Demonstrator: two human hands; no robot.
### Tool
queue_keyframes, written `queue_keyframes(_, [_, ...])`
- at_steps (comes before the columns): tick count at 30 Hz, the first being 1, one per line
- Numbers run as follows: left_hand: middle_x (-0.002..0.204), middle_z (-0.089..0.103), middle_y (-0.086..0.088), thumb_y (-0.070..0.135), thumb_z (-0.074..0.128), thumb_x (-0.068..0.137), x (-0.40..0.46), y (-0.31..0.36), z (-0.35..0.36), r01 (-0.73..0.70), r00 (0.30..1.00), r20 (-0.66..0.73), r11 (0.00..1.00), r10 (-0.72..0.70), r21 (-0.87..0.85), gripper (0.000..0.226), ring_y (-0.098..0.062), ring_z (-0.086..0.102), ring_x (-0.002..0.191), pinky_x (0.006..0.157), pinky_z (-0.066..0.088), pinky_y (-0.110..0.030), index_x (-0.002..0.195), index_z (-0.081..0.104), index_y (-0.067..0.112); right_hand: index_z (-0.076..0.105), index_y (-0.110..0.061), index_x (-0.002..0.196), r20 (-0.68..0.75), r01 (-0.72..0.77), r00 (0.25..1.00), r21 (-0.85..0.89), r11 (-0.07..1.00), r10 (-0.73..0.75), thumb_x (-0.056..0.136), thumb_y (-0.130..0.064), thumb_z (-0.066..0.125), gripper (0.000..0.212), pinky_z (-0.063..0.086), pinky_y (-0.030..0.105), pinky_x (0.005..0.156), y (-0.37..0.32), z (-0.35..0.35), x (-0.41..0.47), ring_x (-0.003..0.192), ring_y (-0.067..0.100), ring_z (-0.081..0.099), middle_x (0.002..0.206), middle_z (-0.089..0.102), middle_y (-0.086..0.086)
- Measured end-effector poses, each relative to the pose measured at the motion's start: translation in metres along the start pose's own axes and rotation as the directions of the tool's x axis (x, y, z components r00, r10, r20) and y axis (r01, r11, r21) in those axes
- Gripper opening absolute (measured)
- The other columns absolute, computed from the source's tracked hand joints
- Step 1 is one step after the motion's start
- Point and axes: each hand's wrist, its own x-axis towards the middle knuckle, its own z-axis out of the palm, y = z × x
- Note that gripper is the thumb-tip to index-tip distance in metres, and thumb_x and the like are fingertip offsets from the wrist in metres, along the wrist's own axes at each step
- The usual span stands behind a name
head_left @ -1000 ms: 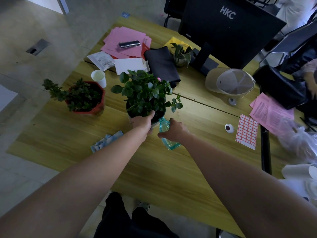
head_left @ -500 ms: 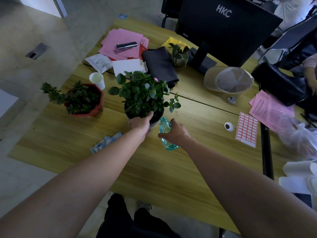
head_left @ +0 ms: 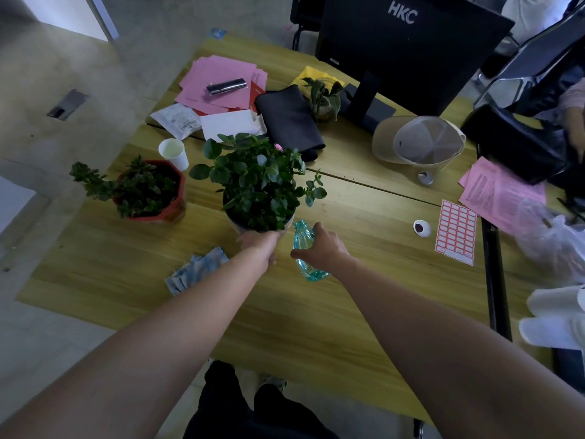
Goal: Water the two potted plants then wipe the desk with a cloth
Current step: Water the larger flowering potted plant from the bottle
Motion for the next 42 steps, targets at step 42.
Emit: queue_keyframes(42, [0.127, 0.057, -0.028, -0.005, 0.031, 0.1, 0.068, 0.051, -0.078, -0.068, 0.986, 0.145, 0.991, 0.085, -0.114, 0.041, -0.037, 0.065, 0.081, 0.036, 0.049, -0.02, 0.138, 0.045, -0.001, 0.032, -0.015, 0.144, -0.027, -0.174, 0.984, 0.064, 0.983, 0.176, 0.078, -0.051, 0.077, 0.087, 0.055, 0.04, 0.083, -0.019, 0.003, -0.009, 0.108, 0.03, 0.059, 0.13, 0.055, 0.012])
